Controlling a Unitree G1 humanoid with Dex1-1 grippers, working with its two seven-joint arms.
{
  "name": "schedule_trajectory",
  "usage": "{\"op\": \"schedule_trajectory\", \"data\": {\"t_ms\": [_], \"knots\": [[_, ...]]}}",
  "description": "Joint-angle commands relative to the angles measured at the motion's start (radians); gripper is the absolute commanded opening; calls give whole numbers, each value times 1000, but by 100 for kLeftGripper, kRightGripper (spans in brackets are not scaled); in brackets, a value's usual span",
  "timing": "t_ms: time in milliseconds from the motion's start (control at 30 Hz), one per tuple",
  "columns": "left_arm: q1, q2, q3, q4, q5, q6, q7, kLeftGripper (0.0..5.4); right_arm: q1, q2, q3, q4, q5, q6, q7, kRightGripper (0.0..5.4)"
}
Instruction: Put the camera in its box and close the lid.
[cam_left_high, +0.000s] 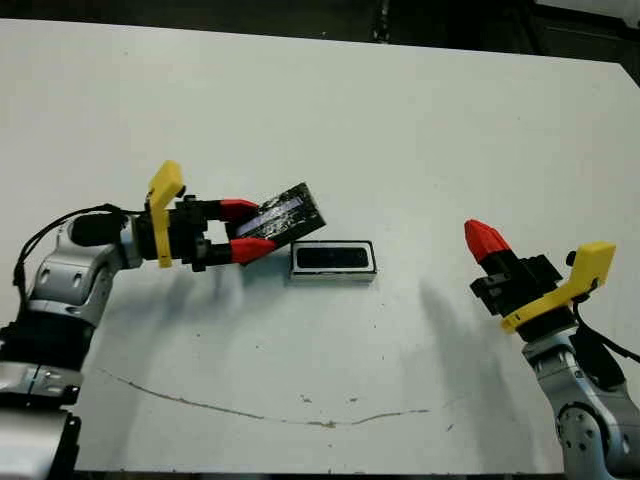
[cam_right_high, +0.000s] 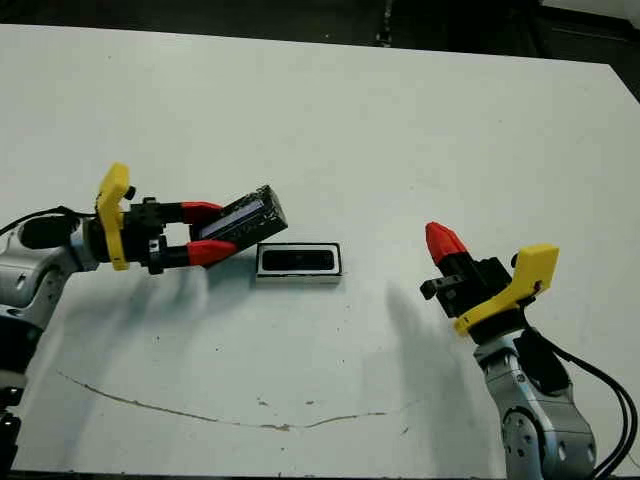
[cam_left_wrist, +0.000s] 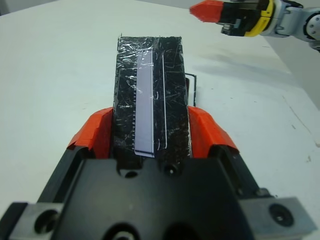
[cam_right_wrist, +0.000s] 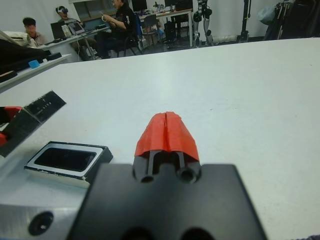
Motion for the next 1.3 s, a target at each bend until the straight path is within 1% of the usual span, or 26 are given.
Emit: {"op": "schedule_trajectory", "data": {"t_ms": [33, 233, 367, 500, 733, 833, 967, 1167, 1300], "knots": [[-16, 0, -20, 22, 23, -1, -16, 315, 12, -11, -2, 5, -1, 9, 0, 0], [-31, 3, -64, 24, 62, -6, -44, 315, 12, -7, -1, 6, 1, 13, -3, 0], [-22, -15, -84, 32, 64, -14, -59, 315, 15, -5, 2, 8, 0, 6, 0, 0], [-9, -17, -104, 9, 74, -15, -61, 315, 17, -4, 2, 15, -4, -7, 5, 0], [19, -13, -115, -53, 61, 42, -57, 315, 17, 0, 5, 17, 1, -6, 7, 0], [26, -18, -118, -67, 60, 38, -55, 315, 18, 1, 4, 10, 5, 6, -3, 0], [27, -21, -132, -75, 72, 46, -43, 315, 16, 1, 3, 15, 7, 3, 0, 0], [10, -45, -164, -42, 104, 26, -21, 315, 16, 0, 2, 8, 10, 15, -8, 0], [-16, -74, -192, 3, 130, 16, -17, 315, 17, 0, 3, 5, 8, 14, -9, 0]]}}
